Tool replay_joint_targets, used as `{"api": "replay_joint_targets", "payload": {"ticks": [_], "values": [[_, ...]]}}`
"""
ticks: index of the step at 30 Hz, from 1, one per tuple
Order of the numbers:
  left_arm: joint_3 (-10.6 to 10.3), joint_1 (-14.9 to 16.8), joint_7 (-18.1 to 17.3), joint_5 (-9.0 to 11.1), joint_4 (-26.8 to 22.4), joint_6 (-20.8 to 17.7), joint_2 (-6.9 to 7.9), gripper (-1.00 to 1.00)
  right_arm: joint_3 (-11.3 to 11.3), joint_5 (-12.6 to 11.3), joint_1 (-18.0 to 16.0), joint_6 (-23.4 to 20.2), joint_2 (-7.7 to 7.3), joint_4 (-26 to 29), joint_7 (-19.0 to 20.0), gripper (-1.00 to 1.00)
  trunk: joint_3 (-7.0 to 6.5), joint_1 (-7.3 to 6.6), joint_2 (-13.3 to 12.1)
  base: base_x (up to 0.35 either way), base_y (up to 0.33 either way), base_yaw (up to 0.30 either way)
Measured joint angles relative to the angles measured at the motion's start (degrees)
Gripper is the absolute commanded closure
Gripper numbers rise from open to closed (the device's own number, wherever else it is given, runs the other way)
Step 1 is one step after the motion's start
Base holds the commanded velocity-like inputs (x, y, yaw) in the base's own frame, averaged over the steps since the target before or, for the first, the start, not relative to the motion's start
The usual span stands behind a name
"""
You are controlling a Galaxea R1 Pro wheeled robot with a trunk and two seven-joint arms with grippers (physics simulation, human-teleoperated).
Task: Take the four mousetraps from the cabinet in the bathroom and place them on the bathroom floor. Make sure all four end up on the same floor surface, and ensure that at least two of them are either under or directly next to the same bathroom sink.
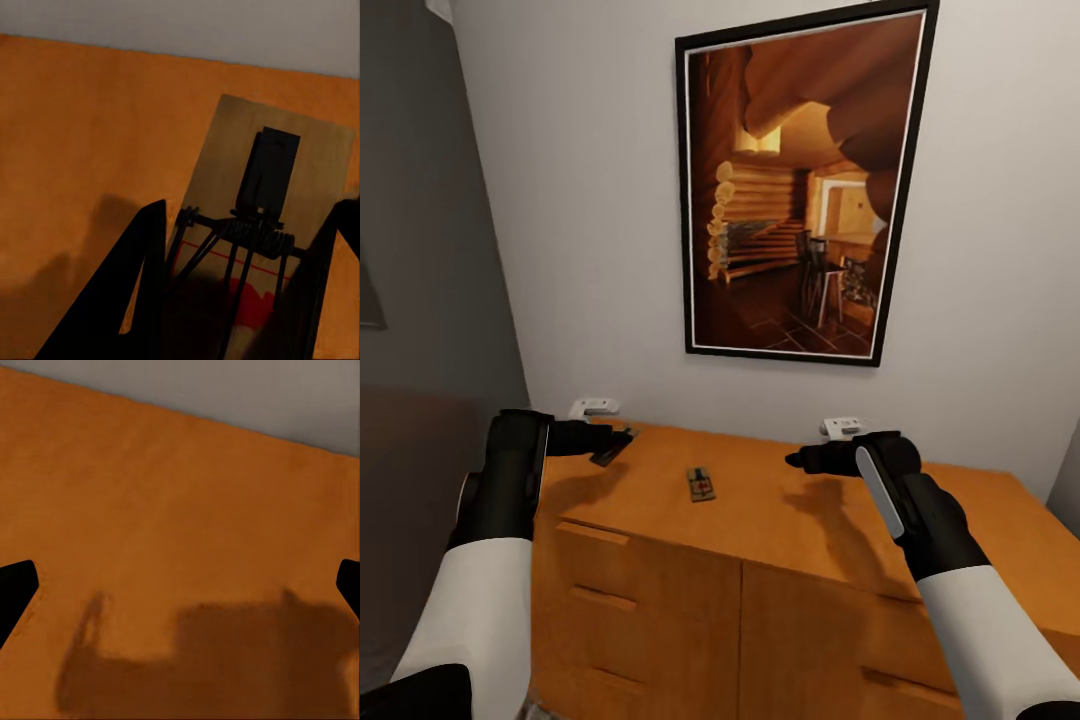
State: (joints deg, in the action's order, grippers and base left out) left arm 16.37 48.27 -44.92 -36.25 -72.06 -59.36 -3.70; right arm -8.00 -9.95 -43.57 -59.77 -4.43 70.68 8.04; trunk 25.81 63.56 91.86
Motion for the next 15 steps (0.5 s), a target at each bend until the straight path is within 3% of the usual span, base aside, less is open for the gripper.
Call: {"api": "replay_joint_targets", "payload": {"ticks": [15], "values": [[0.0, 0.01, 0.01, 0.0, 0.01, 0.0, 0.0, 1.0, 0.02, 0.03, 0.01, 0.0, 0.47, 0.0, 0.0, -1.0, 0.0, 0.0, 0.0, 0.0, 0.0, 0.275]]}}
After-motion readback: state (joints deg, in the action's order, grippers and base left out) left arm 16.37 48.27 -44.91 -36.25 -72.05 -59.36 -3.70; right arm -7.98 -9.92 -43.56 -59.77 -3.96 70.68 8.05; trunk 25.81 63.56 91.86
